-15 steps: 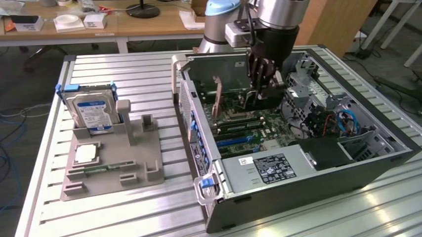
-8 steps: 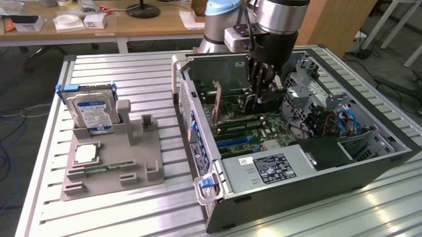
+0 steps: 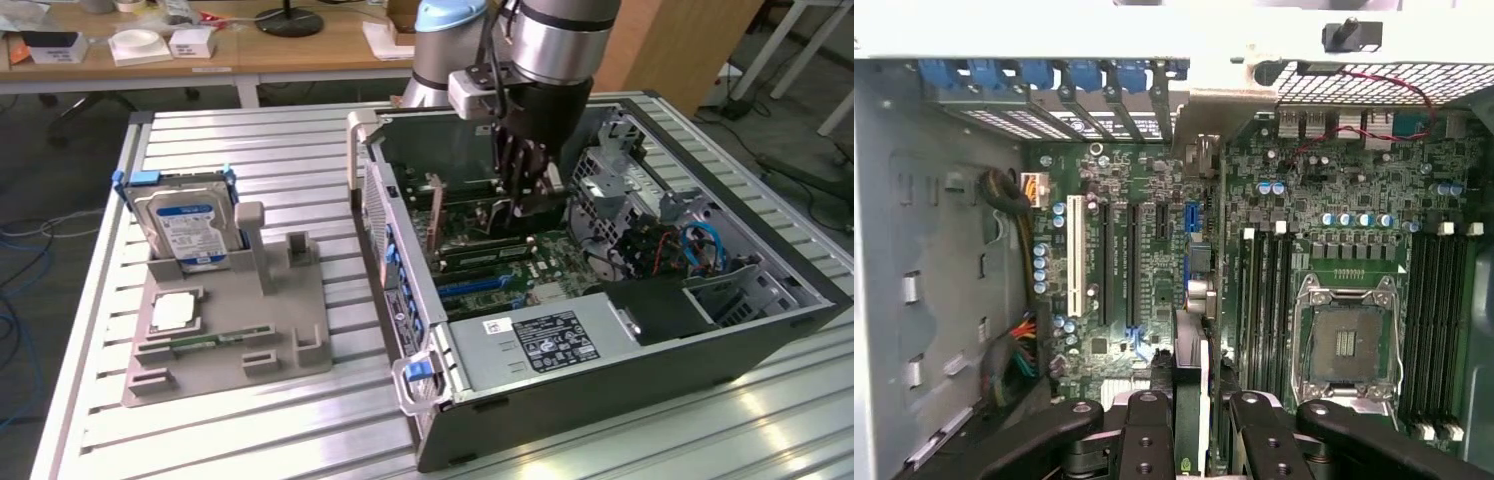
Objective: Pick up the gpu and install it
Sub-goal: 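Insert the gpu into the slot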
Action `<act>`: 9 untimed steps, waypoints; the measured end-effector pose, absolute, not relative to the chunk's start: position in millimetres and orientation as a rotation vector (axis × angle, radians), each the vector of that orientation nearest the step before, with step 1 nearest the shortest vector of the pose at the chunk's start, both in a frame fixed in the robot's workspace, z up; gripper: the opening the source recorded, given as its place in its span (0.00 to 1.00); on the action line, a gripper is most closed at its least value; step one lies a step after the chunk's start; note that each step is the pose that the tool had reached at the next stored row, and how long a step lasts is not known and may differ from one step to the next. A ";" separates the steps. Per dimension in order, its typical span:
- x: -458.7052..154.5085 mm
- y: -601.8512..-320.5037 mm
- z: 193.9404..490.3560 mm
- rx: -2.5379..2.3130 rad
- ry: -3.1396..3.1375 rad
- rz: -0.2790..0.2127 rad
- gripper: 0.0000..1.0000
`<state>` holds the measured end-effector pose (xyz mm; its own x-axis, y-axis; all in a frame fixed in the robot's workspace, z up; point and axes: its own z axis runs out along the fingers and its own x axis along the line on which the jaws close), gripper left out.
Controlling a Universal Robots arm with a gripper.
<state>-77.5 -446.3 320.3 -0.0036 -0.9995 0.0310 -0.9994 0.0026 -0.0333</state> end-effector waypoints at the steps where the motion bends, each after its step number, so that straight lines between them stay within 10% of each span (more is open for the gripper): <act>1: -77.6 -446.4 318.6 -2.217 2.223 -0.071 0.27; 9: -81.5 -446.4 305.2 -2.216 2.223 -0.071 0.27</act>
<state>-81.5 -446.4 305.2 -0.0037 -0.9995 0.0310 -0.9994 0.0027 -0.0331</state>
